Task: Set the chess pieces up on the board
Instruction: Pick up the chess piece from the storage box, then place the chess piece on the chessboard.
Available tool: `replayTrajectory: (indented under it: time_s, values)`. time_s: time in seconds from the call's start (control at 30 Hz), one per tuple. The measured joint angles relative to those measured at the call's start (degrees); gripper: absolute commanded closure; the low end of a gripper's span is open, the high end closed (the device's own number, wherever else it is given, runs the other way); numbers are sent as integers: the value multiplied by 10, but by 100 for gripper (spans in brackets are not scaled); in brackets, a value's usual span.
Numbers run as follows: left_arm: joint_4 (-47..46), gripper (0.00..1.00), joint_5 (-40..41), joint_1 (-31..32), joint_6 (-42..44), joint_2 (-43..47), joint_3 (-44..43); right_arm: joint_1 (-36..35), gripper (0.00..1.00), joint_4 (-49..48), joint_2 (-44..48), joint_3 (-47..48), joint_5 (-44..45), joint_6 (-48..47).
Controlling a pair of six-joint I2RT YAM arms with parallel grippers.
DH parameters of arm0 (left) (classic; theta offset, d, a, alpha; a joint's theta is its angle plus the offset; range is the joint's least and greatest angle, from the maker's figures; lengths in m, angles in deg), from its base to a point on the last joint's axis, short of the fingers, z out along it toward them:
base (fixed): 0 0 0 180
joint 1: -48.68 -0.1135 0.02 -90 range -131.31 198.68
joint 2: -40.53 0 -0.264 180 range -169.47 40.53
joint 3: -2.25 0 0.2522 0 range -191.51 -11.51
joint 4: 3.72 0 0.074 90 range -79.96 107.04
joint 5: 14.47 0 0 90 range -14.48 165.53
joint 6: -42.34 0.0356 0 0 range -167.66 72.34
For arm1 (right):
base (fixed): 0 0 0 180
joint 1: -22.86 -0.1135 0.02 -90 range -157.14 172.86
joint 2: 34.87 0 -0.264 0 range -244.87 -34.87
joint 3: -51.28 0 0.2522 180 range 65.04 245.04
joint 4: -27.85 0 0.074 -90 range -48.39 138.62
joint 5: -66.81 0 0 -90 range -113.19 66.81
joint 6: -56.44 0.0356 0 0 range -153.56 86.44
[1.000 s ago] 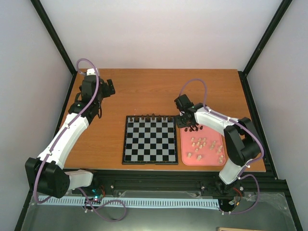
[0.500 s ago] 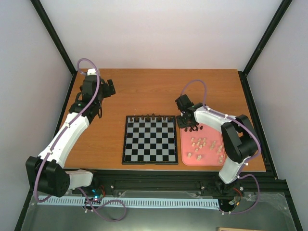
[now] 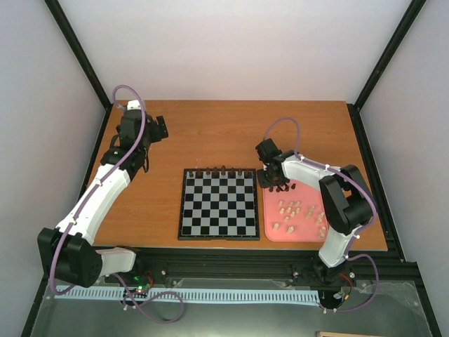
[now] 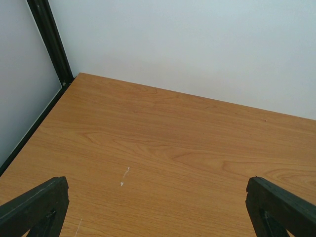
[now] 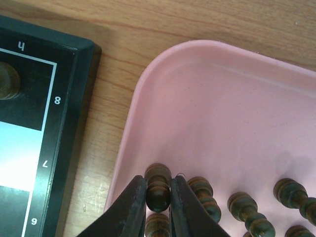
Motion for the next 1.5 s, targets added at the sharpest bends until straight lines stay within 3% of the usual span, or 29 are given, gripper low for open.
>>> replayTrajectory:
  time_s: [0.53,0.83,1.13,1.5]
  values:
    - [0,0,0,0,0,0,0,-4,94,41,10,47,-2,-2]
    - [0,0,-1,0,0,14,0,-101,94,106,-10,236,3,-25]
    - [0,0,0,0,0,53,0,-217,94,166,-175,435,-5,-49]
    - [0,0,8,0,0,76,7,-276,93,212,-261,542,-27,-64]
